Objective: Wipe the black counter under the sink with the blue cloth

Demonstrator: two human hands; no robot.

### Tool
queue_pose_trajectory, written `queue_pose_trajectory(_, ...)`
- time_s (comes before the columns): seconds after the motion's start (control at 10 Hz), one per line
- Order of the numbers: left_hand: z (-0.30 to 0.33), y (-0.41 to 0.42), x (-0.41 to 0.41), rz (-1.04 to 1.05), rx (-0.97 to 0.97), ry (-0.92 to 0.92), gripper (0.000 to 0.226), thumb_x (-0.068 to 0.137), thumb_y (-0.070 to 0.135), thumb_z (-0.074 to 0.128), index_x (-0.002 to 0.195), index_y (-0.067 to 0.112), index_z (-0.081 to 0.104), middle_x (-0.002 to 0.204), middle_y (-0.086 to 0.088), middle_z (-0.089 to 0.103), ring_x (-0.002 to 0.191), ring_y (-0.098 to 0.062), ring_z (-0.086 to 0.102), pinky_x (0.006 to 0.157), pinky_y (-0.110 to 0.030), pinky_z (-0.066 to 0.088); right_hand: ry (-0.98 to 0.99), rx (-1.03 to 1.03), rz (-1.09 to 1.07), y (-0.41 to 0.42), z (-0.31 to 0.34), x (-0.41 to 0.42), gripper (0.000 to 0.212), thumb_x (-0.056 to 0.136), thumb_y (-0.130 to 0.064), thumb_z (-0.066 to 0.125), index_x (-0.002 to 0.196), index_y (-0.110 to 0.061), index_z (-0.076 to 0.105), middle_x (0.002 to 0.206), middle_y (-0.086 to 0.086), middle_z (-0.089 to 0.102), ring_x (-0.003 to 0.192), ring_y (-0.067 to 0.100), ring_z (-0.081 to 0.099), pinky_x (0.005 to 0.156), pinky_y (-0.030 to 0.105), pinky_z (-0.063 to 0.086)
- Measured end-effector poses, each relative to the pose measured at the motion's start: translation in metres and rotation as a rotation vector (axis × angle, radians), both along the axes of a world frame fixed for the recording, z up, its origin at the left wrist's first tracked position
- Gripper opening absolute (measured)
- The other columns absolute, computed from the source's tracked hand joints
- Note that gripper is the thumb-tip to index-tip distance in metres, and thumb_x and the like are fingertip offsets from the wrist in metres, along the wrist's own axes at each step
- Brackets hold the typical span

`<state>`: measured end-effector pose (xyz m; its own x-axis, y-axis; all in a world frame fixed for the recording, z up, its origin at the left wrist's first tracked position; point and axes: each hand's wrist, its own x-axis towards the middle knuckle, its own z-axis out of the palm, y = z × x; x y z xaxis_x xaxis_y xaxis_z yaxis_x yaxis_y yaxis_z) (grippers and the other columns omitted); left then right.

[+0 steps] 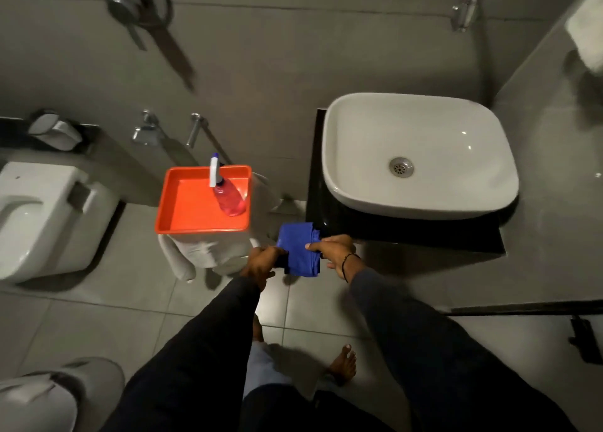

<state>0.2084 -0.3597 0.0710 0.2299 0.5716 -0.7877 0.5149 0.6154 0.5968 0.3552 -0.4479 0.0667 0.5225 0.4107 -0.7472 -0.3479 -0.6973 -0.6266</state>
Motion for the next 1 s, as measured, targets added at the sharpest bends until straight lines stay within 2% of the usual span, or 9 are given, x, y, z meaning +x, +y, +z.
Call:
queue_pose_trajectory(0.1, 0.008, 0.059, -0.048, -0.021, 0.066, 0.051, 0.018, 0.090, 0.007, 0.064, 0.103, -0.002, 0.070, 0.090, -0.015, 0.070, 0.081, -0.027, 0.066, 0.053, -0.023, 0.046, -0.012, -0.012, 0.065, 0.070, -0.001, -0.048, 0.026, 0.077, -0.019, 0.086, 0.067, -0.017, 0.063, 0.076, 0.000, 0.068, 0.061, 0.009, 0.060, 0.053, 0.023, 0.044)
queue_pose_trajectory(0.2, 0.005, 0.101, -0.080, -0.023, 0.107, 0.107, 0.023, 0.088, 0.008, 0.067, 0.104, -0.008, 0.071, 0.093, -0.019, 0.074, 0.083, -0.029, 0.068, 0.057, -0.026, 0.047, -0.024, -0.033, 0.097, 0.115, -0.004, -0.079, 0.032, 0.078, -0.020, 0.085, 0.059, -0.017, 0.059, 0.066, -0.001, 0.063, 0.054, 0.010, 0.054, 0.049, 0.021, 0.041)
queue_pose_trajectory(0.3, -0.014, 0.183, -0.128, -0.017, 0.142, 0.187, 0.029, 0.083, 0.011, 0.071, 0.103, -0.010, 0.072, 0.105, -0.028, 0.075, 0.098, -0.040, 0.072, 0.084, -0.044, 0.059, -0.011, -0.036, 0.102, 0.197, -0.022, -0.133, 0.034, 0.079, -0.016, 0.084, 0.057, -0.016, 0.058, 0.068, 0.003, 0.062, 0.060, 0.018, 0.055, 0.056, 0.027, 0.046)
queue_pose_trajectory(0.4, -0.026, 0.229, -0.148, -0.003, 0.174, 0.276, 0.025, 0.079, 0.015, 0.074, 0.095, -0.003, 0.073, 0.101, -0.023, 0.075, 0.100, -0.038, 0.071, 0.093, -0.046, 0.059, -0.025, -0.055, 0.067, 0.241, -0.038, -0.163, 0.029, 0.079, -0.015, 0.084, 0.060, -0.015, 0.061, 0.066, 0.002, 0.062, 0.063, 0.019, 0.057, 0.058, 0.027, 0.048)
queue_pose_trajectory(0.6, -0.068, 0.320, -0.157, -0.081, 0.221, 0.345, 0.023, 0.078, 0.020, 0.072, 0.096, 0.006, 0.074, 0.098, -0.014, 0.075, 0.097, -0.035, 0.071, 0.090, -0.042, 0.060, -0.084, -0.119, -0.061, 0.331, -0.089, -0.197, 0.017, 0.082, -0.014, 0.079, 0.079, 0.001, 0.072, 0.075, 0.006, 0.057, 0.073, 0.017, 0.050, 0.065, 0.035, 0.048)
queue_pose_trajectory(0.7, -0.088, 0.343, -0.153, -0.249, 0.238, 0.368, 0.029, 0.084, 0.022, 0.066, 0.106, 0.005, 0.072, 0.112, -0.017, 0.072, 0.104, -0.037, 0.068, 0.095, -0.046, 0.058, -0.117, -0.147, -0.005, 0.360, -0.107, -0.195, 0.028, 0.086, -0.009, 0.072, 0.063, -0.011, 0.056, 0.077, 0.009, 0.053, 0.076, 0.018, 0.047, 0.067, 0.032, 0.041)
queue_pose_trajectory(0.8, -0.090, 0.346, -0.151, -0.349, 0.218, 0.379, 0.031, 0.087, 0.020, 0.062, 0.114, 0.004, 0.068, 0.120, -0.018, 0.068, 0.110, -0.038, 0.066, 0.100, -0.048, 0.056, -0.121, -0.171, 0.069, 0.367, -0.113, -0.193, 0.030, 0.087, -0.002, 0.065, 0.062, -0.012, 0.052, 0.078, 0.011, 0.051, 0.077, 0.019, 0.048, 0.068, 0.033, 0.040)
queue_pose_trajectory(0.9, -0.082, 0.334, -0.158, -0.420, 0.345, 0.414, 0.029, 0.092, 0.016, 0.055, 0.117, 0.003, 0.063, 0.120, -0.019, 0.068, 0.107, -0.039, 0.067, 0.097, -0.048, 0.056, -0.171, -0.218, 0.167, 0.363, -0.111, -0.189, 0.015, 0.083, 0.000, 0.064, 0.070, -0.005, 0.058, 0.078, 0.014, 0.049, 0.076, 0.020, 0.048, 0.066, 0.033, 0.039)
queue_pose_trajectory(1.0, -0.071, 0.318, -0.164, -0.453, 0.475, 0.416, 0.028, 0.095, 0.016, 0.054, 0.120, 0.006, 0.061, 0.121, -0.016, 0.068, 0.106, -0.035, 0.068, 0.092, -0.047, 0.056, -0.235, -0.206, 0.115, 0.343, -0.100, -0.186, 0.003, 0.081, -0.003, 0.067, 0.084, -0.003, 0.068, 0.083, 0.015, 0.062, 0.082, 0.023, 0.058, 0.072, 0.032, 0.047)
